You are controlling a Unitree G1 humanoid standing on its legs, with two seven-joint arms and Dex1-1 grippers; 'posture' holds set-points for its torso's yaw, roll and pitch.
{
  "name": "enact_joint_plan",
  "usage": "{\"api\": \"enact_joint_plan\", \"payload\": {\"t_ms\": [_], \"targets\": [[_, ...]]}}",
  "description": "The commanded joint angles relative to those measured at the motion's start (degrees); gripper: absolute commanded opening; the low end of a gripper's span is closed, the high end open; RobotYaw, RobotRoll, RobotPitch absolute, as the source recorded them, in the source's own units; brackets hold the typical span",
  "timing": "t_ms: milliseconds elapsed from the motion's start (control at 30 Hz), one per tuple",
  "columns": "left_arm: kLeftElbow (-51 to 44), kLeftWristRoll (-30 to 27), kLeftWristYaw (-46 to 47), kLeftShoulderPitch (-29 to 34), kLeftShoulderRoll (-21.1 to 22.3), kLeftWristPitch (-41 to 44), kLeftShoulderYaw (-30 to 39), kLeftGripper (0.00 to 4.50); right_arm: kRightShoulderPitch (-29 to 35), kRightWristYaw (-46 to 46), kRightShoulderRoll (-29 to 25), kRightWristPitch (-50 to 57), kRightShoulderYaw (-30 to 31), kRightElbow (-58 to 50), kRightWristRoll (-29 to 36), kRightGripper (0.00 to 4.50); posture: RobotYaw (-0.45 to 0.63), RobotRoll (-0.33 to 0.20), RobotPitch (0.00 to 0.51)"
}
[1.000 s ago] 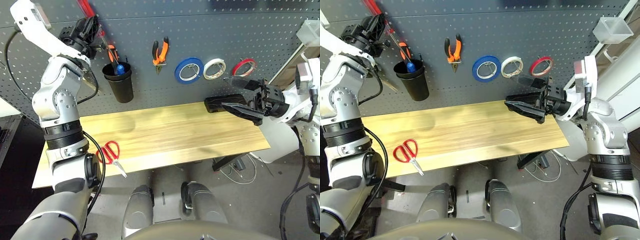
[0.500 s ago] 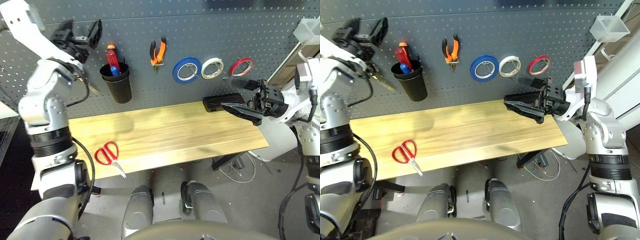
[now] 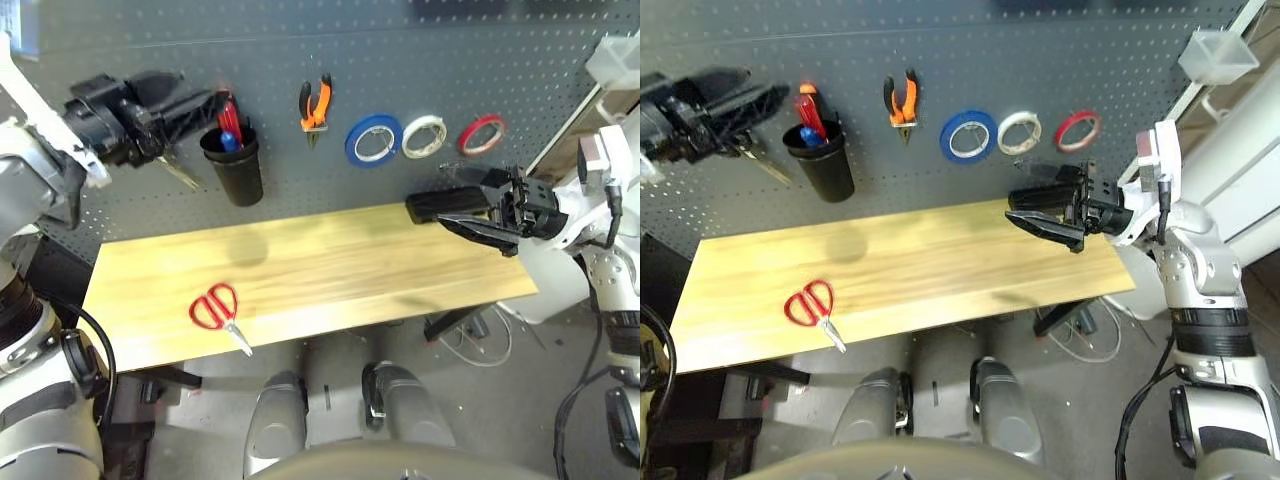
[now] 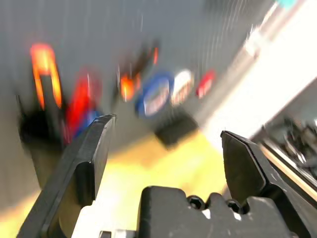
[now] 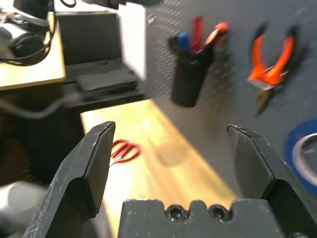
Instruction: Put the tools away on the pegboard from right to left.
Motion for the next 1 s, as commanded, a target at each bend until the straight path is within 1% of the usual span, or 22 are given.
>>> {"api": "enact_joint_plan", "payload": {"t_ms": [33,100,167,233,267,333,367,433,500,600,800,833,900,1000], "targets": [[-4.1,-6.3,3.7,7.8,-0.2,3.2,2.7,4.46,0.0,1.1,0.2,-0.1,2.0,0.4,-1.4,4.5,0.13,0.0,0.16],[-5.7,-5.4,5.4,14.4,0.1,3.9,2.8,4.46,0.2,1.8,1.1,-1.2,3.6,0.7,-2.7,4.5,0.12,0.0,0.179],[-4.8,-5.8,6.3,20.5,-1.3,3.3,3.6,4.46,0.5,1.4,1.7,-0.4,4.0,1.6,-2.8,4.5,0.12,0.0,0.227],[-3.4,-4.7,6.4,24.7,-2.6,1.7,3.4,4.46,1.0,2.0,1.9,-1.3,4.7,3.1,-3.9,4.5,0.12,0.0,0.237],[-3.4,-1.4,5.7,27.5,-2.0,0.3,1.9,4.46,1.3,2.2,2.0,-1.8,5.3,3.4,-4.6,4.5,0.11,0.0,0.227],[-1.6,4.8,6.5,30.3,-2.7,-3.7,-0.6,4.46,1.4,2.3,2.5,-2.6,6.3,3.9,-5.8,4.5,0.13,0.0,0.245],[-1.1,6.7,6.5,31.1,-3.0,-5.4,-1.1,4.46,1.6,2.1,2.7,-2.7,6.5,3.7,-6.0,4.5,0.14,0.0,0.24],[3.0,16.6,7.8,33.2,-4.4,-13.5,-6.0,4.46,2.4,1.5,3.8,-6.8,8.1,5.4,-9.3,4.5,0.12,0.0,0.253],[6.6,24.0,8.9,33.7,-6.1,-19.8,-10.1,4.46,3.3,1.8,4.5,-8.9,9.3,5.7,-10.8,4.5,0.11,0.0,0.252],[9.6,28.9,8.7,33.1,-8.0,-23.7,-13.6,4.46,4.5,1.8,5.2,-11.4,10.3,5.4,-12.3,4.5,0.09,0.0,0.253],[16.8,37.9,10.6,31.1,-11.5,-28.9,-17.5,4.46,5.6,-0.7,7.4,-16.8,11.9,5.2,-15.6,4.5,0.08,0.0,0.26],[17.4,39.1,11.0,30.7,-12.0,-29.4,-17.9,4.46,5.7,-1.0,7.7,-17.8,12.0,5.2,-16.0,4.5,0.07,0.0,0.271],[20.6,43.1,13.5,29.5,-12.8,-30.7,-19.1,4.46,6.1,-1.1,8.1,-18.6,12.3,5.0,-16.2,4.5,0.06,0.0,0.278],[25.8,46.8,14.7,28.0,-14.5,-33.3,-19.7,4.46,6.4,-1.5,8.6,-18.7,12.9,4.3,-16.3,4.5,0.06,0.0,0.284]]}}
